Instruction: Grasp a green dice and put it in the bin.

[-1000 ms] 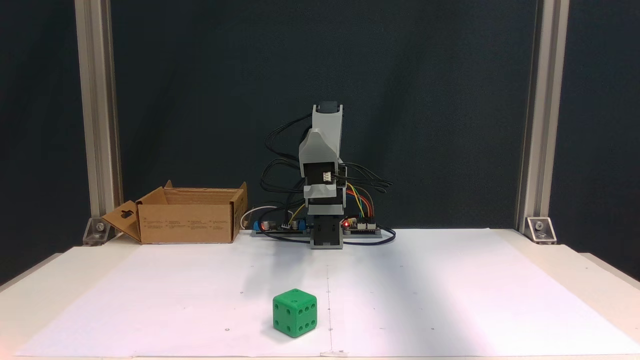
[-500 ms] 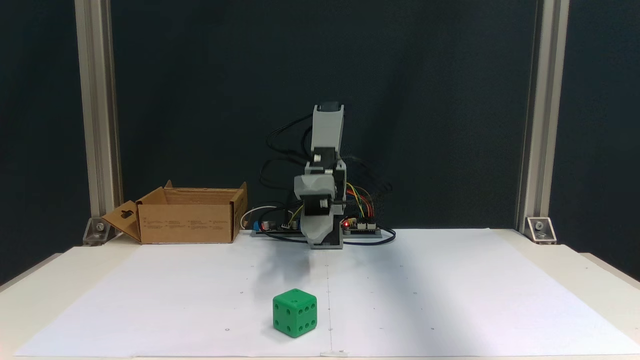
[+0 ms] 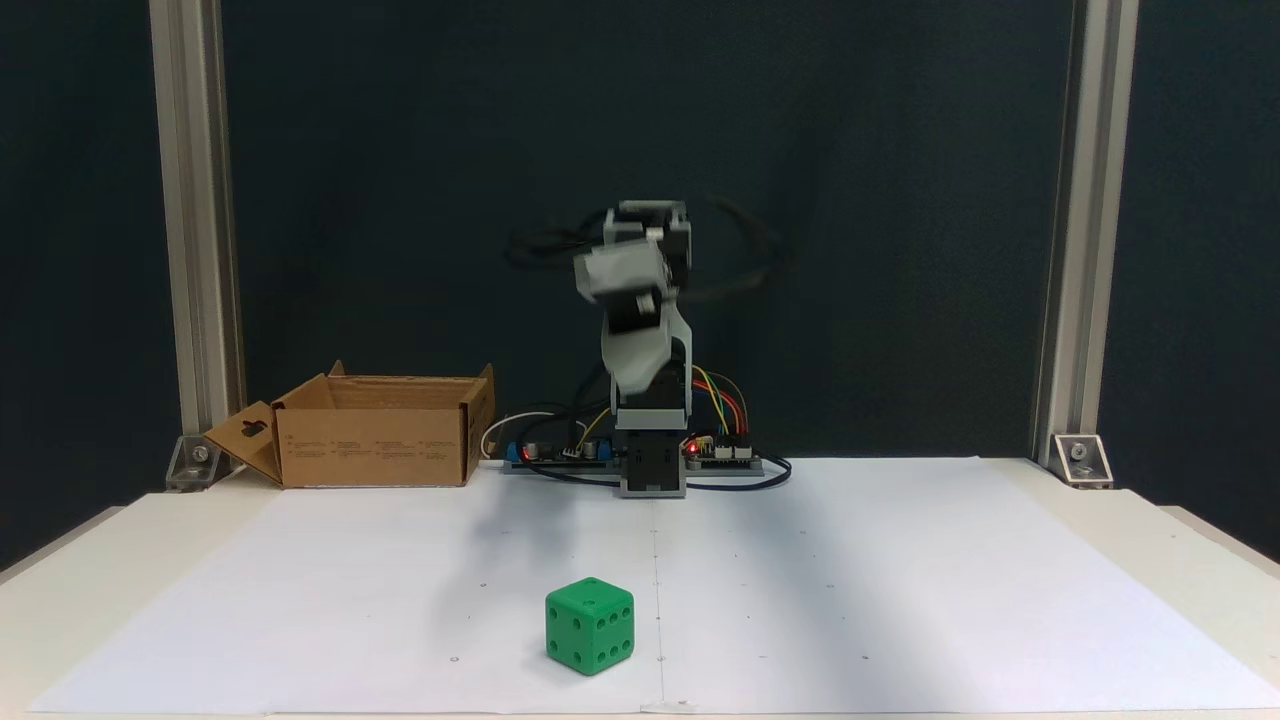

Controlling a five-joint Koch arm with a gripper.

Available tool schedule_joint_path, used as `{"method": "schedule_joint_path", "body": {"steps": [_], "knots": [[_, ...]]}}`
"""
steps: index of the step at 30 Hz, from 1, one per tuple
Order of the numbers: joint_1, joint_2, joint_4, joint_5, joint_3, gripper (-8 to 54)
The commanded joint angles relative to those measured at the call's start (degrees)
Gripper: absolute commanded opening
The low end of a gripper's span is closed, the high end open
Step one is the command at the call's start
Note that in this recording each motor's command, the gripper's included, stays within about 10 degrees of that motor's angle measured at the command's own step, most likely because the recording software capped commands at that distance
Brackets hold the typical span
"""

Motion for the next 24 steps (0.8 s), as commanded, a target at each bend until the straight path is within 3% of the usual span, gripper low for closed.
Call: {"method": "schedule_joint_path", "body": {"steps": [1, 14, 24], "knots": [[0.0, -3.25, 9.21, 6.94, -7.73, 40.3], [-3.34, -18.11, 50.36, 22.32, -25.05, 38.8], [-1.23, -24.52, 48.69, 25.4, -33.31, 37.4]]}}
